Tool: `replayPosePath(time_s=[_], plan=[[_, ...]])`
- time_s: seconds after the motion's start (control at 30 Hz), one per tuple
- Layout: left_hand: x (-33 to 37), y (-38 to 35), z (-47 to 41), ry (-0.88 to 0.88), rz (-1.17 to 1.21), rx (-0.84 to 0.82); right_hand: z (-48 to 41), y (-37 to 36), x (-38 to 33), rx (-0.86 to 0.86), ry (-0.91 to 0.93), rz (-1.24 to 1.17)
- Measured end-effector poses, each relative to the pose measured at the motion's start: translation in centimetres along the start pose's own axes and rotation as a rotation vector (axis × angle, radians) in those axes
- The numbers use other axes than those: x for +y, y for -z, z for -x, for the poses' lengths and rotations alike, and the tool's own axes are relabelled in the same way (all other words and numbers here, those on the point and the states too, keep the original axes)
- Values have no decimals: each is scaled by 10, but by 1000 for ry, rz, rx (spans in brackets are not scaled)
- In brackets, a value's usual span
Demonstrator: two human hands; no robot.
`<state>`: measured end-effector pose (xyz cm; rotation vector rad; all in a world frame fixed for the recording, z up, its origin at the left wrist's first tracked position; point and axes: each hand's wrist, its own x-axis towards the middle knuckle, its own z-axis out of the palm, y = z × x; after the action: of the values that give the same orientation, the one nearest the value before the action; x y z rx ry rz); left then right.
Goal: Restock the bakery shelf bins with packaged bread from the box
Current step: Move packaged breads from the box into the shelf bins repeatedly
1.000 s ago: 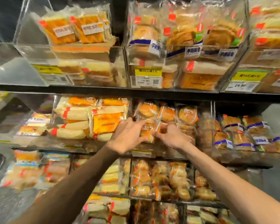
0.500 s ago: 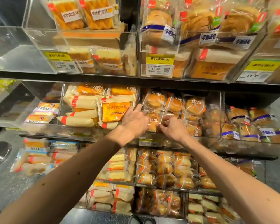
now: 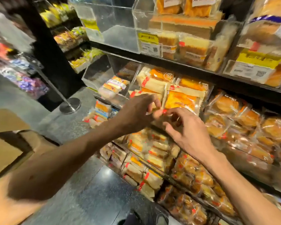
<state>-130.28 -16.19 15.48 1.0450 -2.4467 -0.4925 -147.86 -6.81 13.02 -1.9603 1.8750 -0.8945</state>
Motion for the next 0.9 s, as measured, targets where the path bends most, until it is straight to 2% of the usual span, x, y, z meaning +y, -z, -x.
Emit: replayPosePath(time_s=[0.07, 0.17, 0.27, 0.4, 0.47, 0.7, 0.9], plan=[[-36, 41, 45, 122, -116, 36, -20, -40, -41, -117, 102, -71], [-88, 101, 134, 394, -240, 80, -43, -110, -112, -236, 269, -151], [-125, 156, 235, 610, -240, 227, -58, -180, -186, -437, 493, -127], [-183, 214, 359, 1019, -327, 243, -74, -273, -291, -617, 730, -90], [-225, 237, 412, 1138, -312, 285, -82, -327, -347, -684, 805, -74], [-395, 302, 539, 1416, -99, 356, -110, -504, -521, -833, 837, 5], [-529, 329, 580, 1507, 64, 347, -144, -616, -599, -961, 696, 49]])
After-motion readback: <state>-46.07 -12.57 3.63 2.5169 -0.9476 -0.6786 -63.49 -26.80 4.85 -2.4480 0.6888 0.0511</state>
